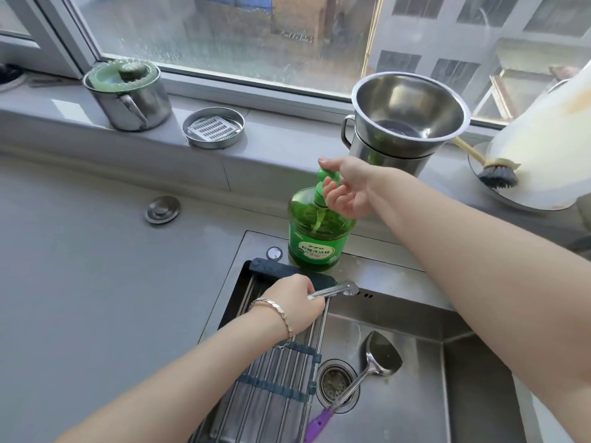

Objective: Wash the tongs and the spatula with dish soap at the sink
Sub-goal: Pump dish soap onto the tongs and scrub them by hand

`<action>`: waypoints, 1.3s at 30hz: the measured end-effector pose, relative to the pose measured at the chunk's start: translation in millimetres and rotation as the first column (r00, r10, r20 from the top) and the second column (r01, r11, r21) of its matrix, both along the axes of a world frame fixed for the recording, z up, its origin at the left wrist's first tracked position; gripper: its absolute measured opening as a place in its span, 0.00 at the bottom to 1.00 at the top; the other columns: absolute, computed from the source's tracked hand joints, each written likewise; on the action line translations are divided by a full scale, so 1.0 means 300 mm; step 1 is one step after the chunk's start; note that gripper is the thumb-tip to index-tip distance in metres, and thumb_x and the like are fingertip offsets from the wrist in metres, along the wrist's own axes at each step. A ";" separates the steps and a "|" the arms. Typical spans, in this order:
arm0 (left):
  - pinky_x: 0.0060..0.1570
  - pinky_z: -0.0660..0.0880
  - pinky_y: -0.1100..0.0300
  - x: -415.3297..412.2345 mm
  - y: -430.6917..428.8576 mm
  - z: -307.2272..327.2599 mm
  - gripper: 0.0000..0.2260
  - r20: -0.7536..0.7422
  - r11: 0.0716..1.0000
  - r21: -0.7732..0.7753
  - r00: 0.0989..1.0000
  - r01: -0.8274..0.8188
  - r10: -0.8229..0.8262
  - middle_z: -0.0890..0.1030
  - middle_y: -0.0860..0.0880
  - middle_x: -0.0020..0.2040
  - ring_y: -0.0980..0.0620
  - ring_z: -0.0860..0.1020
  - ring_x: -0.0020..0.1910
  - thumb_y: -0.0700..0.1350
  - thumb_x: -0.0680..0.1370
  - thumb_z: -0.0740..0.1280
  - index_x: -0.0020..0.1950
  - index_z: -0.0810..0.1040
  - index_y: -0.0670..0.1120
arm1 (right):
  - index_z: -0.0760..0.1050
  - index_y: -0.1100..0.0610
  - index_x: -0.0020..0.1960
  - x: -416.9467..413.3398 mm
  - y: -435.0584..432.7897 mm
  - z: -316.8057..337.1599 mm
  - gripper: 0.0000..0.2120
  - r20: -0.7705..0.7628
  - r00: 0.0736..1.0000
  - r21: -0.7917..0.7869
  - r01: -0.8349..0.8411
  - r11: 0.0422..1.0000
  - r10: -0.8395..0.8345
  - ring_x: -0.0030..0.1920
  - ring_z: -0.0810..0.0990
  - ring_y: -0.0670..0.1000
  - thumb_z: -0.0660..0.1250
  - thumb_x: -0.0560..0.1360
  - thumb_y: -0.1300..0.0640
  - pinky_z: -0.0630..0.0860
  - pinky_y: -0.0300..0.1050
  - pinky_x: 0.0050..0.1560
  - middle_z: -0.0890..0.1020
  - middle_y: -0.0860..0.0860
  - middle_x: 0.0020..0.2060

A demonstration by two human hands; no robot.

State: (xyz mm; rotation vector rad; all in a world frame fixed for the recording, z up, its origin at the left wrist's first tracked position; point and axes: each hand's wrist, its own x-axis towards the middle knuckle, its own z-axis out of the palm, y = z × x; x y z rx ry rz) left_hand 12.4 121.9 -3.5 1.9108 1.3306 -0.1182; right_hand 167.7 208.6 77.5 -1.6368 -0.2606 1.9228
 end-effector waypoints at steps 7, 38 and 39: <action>0.28 0.66 0.63 -0.013 0.013 0.005 0.09 0.015 1.000 0.022 1.000 -0.012 0.012 0.73 0.52 0.31 0.52 0.71 0.30 0.48 0.76 0.61 0.44 0.78 0.46 | 0.62 0.56 0.29 0.002 0.001 -0.026 0.24 -0.043 0.998 -0.011 0.034 0.999 -0.035 0.12 0.61 0.42 0.61 0.76 0.41 0.52 0.29 0.12 0.65 0.47 0.16; 0.43 0.79 0.55 0.038 -0.472 0.130 0.06 0.313 0.990 0.133 0.950 -0.036 -0.007 0.79 0.48 0.36 0.51 0.78 0.37 0.36 0.70 0.69 0.38 0.76 0.46 | 0.60 0.62 0.74 -0.037 -1.008 -0.207 0.46 0.967 0.152 0.238 -0.826 0.511 -0.204 0.75 0.51 0.47 0.37 0.73 0.28 0.39 0.38 0.74 0.61 0.55 0.73; 0.41 0.78 0.60 0.047 -0.487 0.136 0.05 0.359 0.991 0.130 0.933 -0.039 -0.010 0.79 0.50 0.35 0.53 0.77 0.36 0.35 0.70 0.67 0.39 0.76 0.45 | 0.60 0.64 0.73 -0.067 -1.028 -0.201 0.45 0.970 0.132 0.213 -0.869 0.446 -0.206 0.75 0.52 0.49 0.39 0.74 0.29 0.42 0.41 0.74 0.61 0.56 0.73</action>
